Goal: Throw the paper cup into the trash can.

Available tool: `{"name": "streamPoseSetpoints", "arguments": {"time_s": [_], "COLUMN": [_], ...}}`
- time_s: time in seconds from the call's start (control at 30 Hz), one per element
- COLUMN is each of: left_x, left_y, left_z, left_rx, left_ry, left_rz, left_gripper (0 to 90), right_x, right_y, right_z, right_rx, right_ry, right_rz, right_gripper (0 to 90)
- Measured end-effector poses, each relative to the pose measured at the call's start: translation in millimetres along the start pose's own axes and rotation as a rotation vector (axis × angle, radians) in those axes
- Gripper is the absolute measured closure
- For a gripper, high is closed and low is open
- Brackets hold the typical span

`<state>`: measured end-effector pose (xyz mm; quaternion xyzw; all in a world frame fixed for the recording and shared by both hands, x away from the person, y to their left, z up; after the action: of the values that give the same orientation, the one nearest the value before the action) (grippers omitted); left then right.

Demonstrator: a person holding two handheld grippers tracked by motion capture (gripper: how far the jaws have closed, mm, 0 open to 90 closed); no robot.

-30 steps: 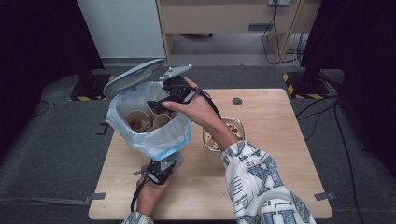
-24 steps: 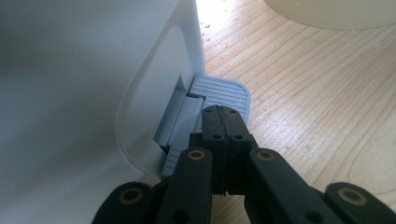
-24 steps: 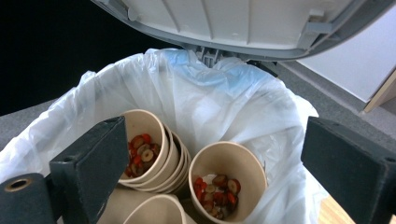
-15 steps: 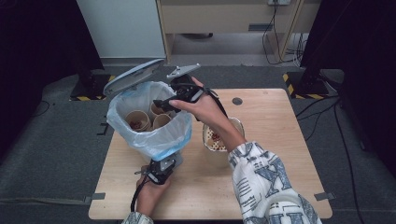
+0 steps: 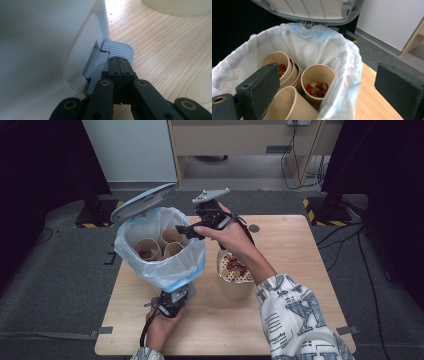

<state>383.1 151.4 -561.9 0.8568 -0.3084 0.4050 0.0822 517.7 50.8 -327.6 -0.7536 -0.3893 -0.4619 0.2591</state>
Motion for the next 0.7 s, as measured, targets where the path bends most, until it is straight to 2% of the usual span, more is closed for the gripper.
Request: {"name": "streamPoseSetpoints", "arguments": {"time_s": [0.7], "left_x": [0.0], "left_y": [0.2], "left_z": [0.0], "left_rx": [0.001], "left_ry": [-0.002], "left_rz": [0.003], "left_gripper": [88.7], "right_x": [-19.6], "right_y": [29.2], "right_z": [-39.6], "right_rx": [-0.047], "right_ry": [0.010], "right_rz": [0.039], "right_gripper": [6.4]}}
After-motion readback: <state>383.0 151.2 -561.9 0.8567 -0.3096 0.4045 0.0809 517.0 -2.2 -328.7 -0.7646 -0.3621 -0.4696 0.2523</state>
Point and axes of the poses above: each handheld gripper's, and its own axes: z roughly forward along the jaws, x roughly out of its top, y roughly to its right, the point moved 6 cm from there along z, roughly forward along the jaws, and after that the axes turned 3 degrees about -x, right-handed, at the moved point
